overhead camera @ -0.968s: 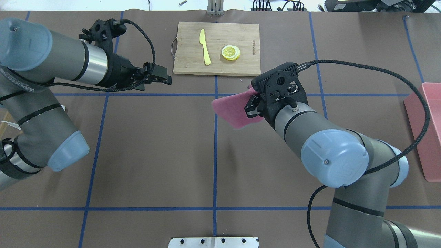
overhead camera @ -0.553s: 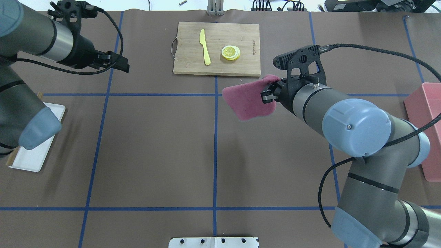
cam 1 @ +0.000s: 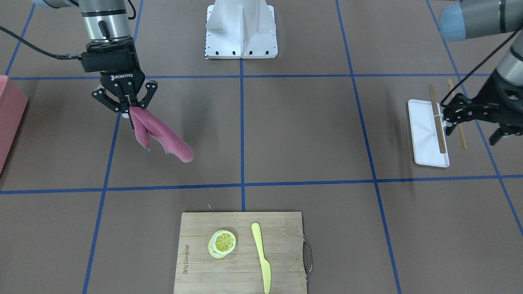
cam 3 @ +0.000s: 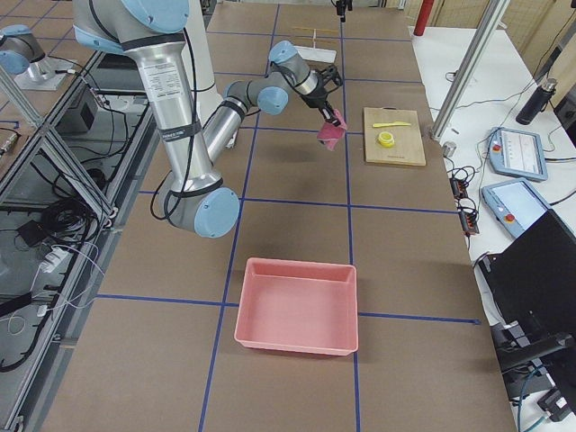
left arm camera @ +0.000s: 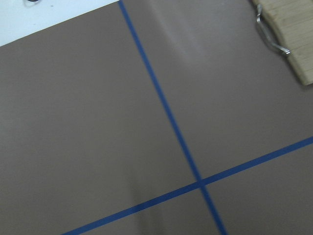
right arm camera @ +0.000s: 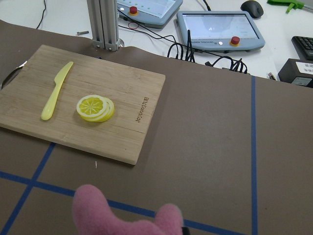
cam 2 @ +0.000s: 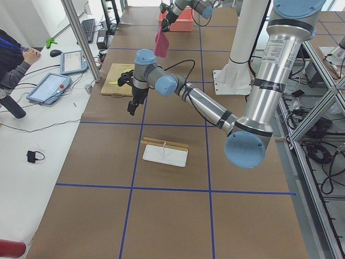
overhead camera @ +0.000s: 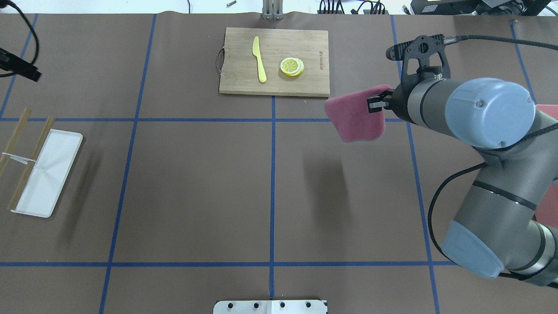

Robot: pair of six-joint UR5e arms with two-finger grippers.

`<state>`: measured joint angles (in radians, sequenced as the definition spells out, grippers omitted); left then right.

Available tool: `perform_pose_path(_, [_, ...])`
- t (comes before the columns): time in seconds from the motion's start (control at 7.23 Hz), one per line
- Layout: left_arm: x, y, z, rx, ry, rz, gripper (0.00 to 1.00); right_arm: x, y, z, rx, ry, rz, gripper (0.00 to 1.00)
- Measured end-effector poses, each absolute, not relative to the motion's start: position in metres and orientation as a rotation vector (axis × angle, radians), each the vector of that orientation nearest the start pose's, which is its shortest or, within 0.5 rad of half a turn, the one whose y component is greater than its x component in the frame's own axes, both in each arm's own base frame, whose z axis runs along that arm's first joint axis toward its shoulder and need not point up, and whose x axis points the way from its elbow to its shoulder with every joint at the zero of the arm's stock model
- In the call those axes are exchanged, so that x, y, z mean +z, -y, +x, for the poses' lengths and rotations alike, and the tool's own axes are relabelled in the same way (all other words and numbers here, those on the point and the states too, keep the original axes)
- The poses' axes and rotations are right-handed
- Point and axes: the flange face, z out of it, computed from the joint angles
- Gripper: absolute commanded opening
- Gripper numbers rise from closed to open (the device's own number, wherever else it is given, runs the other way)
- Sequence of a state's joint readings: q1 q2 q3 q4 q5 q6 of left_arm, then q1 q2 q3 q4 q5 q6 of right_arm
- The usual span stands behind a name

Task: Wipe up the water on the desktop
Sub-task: 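Carry the towel toward the pink bin and lower it with the right gripper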

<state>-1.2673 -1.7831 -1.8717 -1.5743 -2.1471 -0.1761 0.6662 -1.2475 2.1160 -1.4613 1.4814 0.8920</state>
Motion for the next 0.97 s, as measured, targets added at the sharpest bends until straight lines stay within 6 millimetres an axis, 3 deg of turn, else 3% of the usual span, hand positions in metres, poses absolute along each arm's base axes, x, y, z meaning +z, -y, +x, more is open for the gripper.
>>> perform_pose_path(0.28, [0.492,0.566,-0.011,0.314,-0.658,0.29,0.98,0.253,0.451,-0.303,0.044,0.717,0.621,0.0])
perform_pose_path(0.55, [0.589,0.567,-0.093,0.427,-0.645,0.255,0.98,0.271,0.466,-0.276,0.068,0.704,0.558,0.0])
perform_pose_path(0.69, [0.618,0.559,-0.122,0.416,-0.653,0.238,0.98,0.288,0.471,-0.261,0.073,0.665,0.521,0.0])
perform_pose_path(0.97, [0.64,0.546,-0.143,0.274,-0.673,0.18,0.98,0.349,0.465,-0.235,0.045,0.549,0.434,0.0])
